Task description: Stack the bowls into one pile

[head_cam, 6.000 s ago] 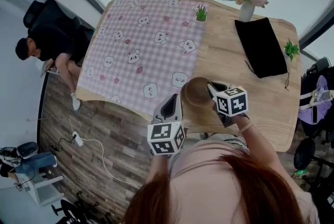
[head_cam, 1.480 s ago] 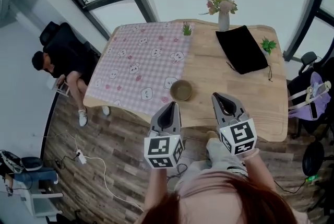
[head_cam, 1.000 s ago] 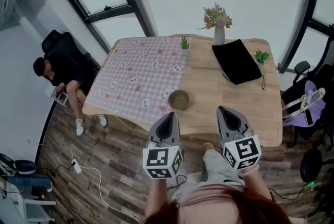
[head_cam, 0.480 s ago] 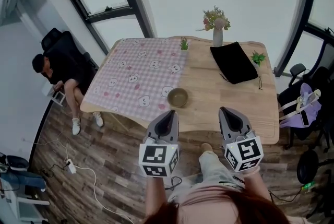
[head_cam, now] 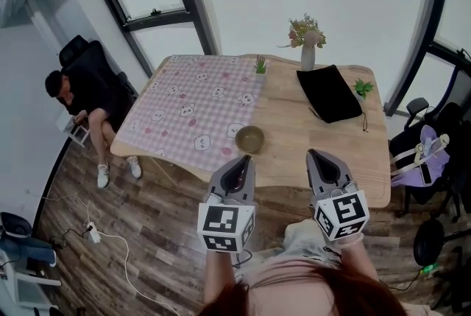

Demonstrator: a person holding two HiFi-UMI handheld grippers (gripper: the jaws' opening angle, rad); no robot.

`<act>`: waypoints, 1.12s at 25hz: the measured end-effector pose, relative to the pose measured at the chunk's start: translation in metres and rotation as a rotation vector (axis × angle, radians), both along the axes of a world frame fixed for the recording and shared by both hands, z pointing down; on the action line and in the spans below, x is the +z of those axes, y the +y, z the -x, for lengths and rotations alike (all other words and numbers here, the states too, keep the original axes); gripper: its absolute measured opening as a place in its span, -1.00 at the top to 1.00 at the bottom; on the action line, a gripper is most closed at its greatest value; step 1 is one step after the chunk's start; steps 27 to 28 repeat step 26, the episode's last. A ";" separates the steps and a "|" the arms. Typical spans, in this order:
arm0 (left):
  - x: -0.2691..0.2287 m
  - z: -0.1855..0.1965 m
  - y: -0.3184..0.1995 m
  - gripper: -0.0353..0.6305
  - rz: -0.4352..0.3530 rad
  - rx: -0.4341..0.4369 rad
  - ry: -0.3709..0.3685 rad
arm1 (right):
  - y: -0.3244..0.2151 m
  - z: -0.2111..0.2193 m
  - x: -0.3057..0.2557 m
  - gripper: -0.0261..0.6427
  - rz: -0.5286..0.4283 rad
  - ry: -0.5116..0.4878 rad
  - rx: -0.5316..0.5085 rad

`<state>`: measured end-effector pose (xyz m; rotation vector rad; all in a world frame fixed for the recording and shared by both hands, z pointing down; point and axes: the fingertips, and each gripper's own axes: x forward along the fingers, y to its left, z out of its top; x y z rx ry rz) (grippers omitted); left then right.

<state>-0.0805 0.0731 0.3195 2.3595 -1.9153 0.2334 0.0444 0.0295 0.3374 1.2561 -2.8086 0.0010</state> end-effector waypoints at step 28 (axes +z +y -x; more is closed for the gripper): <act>-0.003 0.013 -0.013 0.86 -0.041 -0.047 0.066 | -0.020 0.019 -0.004 0.92 -0.012 0.015 -0.042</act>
